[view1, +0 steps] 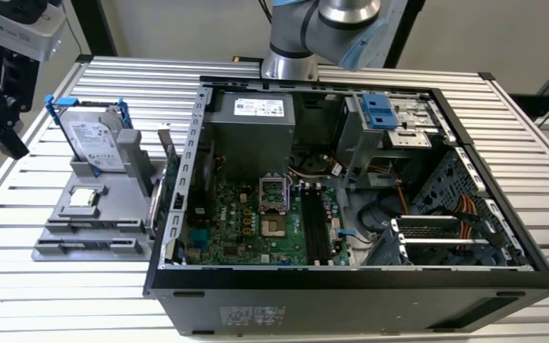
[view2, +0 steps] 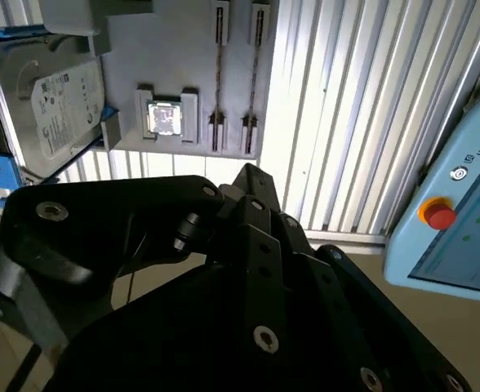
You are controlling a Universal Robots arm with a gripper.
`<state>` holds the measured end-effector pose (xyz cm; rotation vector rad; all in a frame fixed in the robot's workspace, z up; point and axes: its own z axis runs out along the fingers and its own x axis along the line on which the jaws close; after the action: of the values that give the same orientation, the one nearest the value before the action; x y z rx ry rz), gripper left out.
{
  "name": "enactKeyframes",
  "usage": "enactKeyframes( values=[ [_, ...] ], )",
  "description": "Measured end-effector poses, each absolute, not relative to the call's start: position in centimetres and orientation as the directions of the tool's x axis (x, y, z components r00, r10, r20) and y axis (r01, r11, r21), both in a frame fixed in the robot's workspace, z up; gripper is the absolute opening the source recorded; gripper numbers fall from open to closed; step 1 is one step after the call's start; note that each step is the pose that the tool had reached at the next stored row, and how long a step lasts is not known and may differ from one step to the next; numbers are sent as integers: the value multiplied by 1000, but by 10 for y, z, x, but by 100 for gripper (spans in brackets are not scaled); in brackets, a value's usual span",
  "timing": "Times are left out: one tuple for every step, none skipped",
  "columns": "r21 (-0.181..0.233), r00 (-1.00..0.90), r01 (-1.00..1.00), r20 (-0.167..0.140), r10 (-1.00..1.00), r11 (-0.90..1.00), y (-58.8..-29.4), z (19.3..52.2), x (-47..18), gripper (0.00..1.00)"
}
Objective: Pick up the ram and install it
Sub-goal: 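Pick up the ram and move it above insertion slot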
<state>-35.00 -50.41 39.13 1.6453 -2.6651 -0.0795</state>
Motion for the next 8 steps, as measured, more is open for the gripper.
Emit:
enactKeyframes(
  values=[
    [47,-439,-898,-20,-898,438,-504,391,-350,0],
    [47,-430,-902,-20,-903,428,-504,391,-350,0],
    [47,-421,-907,-20,-907,420,-504,391,-350,0],
    [46,-411,-911,-20,-911,410,-504,391,-350,0],
    [46,-402,-915,-20,-915,401,-504,391,-350,0],
    [46,-393,-919,-20,-919,392,-504,391,-350,0],
    [46,-383,-923,-20,-924,382,-504,391,-350,0],
    [45,-373,-927,-20,-928,371,-504,391,-350,0]
  ],
)
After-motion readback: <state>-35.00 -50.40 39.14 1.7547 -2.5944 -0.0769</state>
